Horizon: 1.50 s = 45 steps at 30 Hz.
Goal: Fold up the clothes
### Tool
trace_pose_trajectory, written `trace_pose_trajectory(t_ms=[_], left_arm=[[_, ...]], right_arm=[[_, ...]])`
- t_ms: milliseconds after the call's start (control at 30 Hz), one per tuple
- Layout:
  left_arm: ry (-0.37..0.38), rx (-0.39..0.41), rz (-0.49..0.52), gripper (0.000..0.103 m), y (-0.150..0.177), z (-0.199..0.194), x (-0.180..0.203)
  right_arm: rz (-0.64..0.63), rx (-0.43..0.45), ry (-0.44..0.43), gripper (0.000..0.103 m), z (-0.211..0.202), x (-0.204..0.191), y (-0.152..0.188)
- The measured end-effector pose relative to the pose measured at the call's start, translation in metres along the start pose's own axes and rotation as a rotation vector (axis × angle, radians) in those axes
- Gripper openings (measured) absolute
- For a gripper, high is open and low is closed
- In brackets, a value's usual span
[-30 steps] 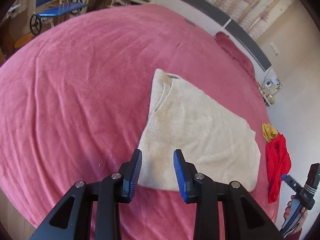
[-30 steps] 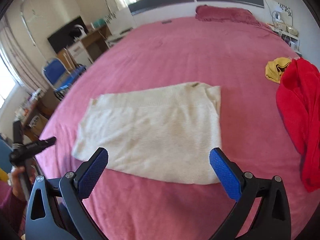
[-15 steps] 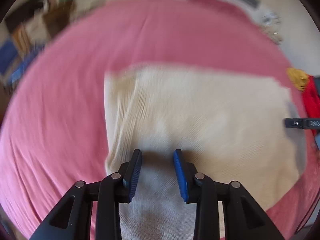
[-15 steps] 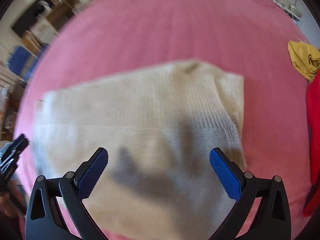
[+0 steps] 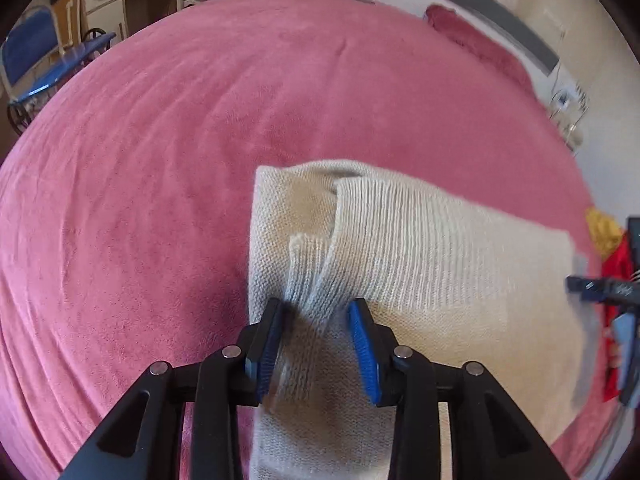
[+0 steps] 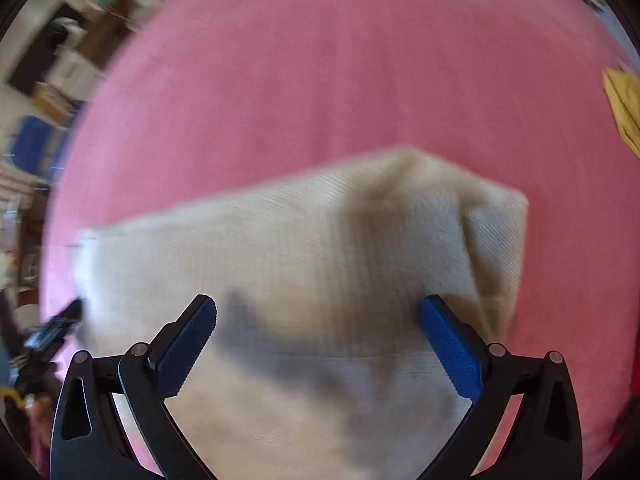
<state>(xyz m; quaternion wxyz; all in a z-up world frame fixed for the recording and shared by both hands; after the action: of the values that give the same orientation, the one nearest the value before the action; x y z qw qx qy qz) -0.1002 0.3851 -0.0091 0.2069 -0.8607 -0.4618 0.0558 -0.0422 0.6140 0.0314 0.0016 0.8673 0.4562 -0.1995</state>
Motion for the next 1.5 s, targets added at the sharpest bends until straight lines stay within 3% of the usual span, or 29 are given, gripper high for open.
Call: trace_pose_trajectory(t_ms=[100, 267, 433, 533, 800, 867, 933, 1000, 1033, 1100, 1267, 1333, 1500], left_arm=[[0.088, 0.082, -0.011, 0.035, -0.004, -0.030, -0.011], [0.165, 0.080, -0.081, 0.035, -0.003, -0.051, -0.038], [0.161, 0.016, -0.148, 0.035, 0.010, -0.043, -0.059], [0.147, -0.017, -0.179, 0.035, 0.019, -0.035, -0.065], [0.117, -0.042, -0.152, 0.035, 0.027, -0.025, -0.064], [0.117, -0.043, -0.142, 0.035, 0.026, -0.026, -0.062], [0.109, -0.037, -0.138, 0.035, 0.026, -0.027, -0.062], [0.115, -0.041, -0.145, 0.035, 0.025, -0.027, -0.064], [0.118, -0.043, -0.148, 0.035, 0.025, -0.027, -0.064], [0.118, -0.043, -0.148, 0.035, 0.026, -0.027, -0.064], [0.126, -0.053, -0.152, 0.035, 0.029, -0.026, -0.061], [0.120, -0.054, -0.143, 0.035, 0.028, -0.025, -0.060], [0.115, -0.056, -0.120, 0.035, 0.027, -0.028, -0.066]], right_arm=[[-0.061, 0.028, -0.080, 0.103, -0.020, 0.000, 0.010], [-0.048, 0.069, -0.336, 0.103, -0.073, 0.030, 0.025], [0.058, 0.037, -0.327, 0.103, -0.094, 0.110, 0.065], [0.123, 0.020, -0.375, 0.103, -0.086, 0.140, 0.080], [0.120, 0.046, -0.452, 0.103, -0.072, 0.160, 0.098], [0.090, 0.063, -0.426, 0.102, -0.072, 0.158, 0.096], [0.048, 0.066, -0.378, 0.086, -0.071, 0.150, 0.093], [0.003, 0.057, -0.313, 0.078, -0.072, 0.145, 0.092], [-0.009, 0.050, -0.302, 0.066, -0.073, 0.144, 0.093], [-0.022, 0.031, -0.305, 0.058, -0.076, 0.146, 0.096], [-0.030, -0.008, -0.423, 0.062, -0.079, 0.148, 0.106], [0.006, -0.008, -0.484, 0.079, -0.077, 0.154, 0.106], [0.077, 0.004, -0.565, 0.100, -0.082, 0.170, 0.106]])
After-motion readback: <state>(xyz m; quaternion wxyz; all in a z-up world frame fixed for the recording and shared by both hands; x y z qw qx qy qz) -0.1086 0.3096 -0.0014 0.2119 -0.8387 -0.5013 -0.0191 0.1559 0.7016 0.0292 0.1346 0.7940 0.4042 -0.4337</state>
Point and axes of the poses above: each gripper's, at about its wrist camera, not at the fingertips, and z roughly the way its jaws point, x to its right, y to its underside, the point moved 4 cm from there along z, roughly the way its jaws point, and after that the axes turned 8 degrees about -y, right-handed, at the moved point
